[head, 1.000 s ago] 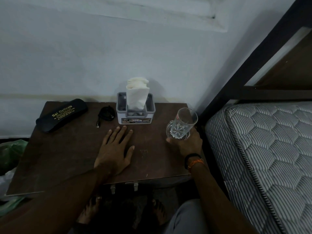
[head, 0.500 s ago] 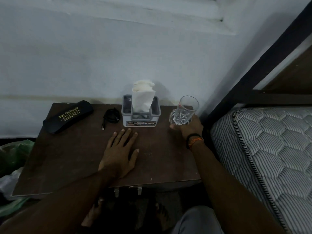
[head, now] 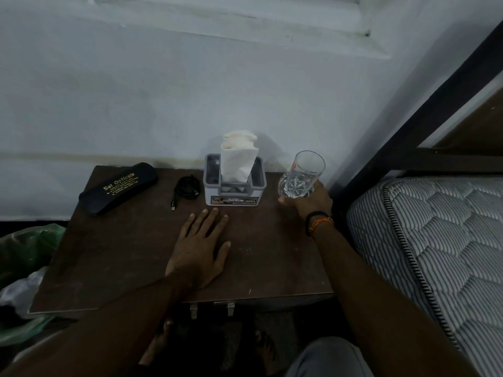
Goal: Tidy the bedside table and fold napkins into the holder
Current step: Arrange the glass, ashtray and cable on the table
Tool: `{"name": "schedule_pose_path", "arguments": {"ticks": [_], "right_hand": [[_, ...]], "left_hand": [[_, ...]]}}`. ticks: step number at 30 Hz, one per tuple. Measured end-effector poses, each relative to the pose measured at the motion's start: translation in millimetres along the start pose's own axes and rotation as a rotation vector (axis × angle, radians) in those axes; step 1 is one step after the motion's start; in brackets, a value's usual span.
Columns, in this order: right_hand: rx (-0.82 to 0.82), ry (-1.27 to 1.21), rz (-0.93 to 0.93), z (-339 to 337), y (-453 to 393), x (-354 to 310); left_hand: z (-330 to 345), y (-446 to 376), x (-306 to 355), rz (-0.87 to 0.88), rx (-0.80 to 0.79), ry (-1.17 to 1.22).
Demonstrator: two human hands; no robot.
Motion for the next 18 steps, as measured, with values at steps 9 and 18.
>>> {"name": "schedule_pose_path", "arguments": {"ticks": [9,18], "right_hand": [[0.012,0.04,-0.055,-2,4,-4],[0.243,0.181,-0.079,-17,44,1]], "left_hand": [[1,0,0,0.004,0.012,-0.006],[-4,1,0,-0.001,0.039,0.05]]}}
Point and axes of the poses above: each hand's wrist, its own y-axis away from the middle knuckle, its own z-axis out of the palm, x = y × z, the point moved 8 cm from there along -y, towards the middle knuckle, and after that the axes turned 1 degree about -y, right-handed, at the moved point
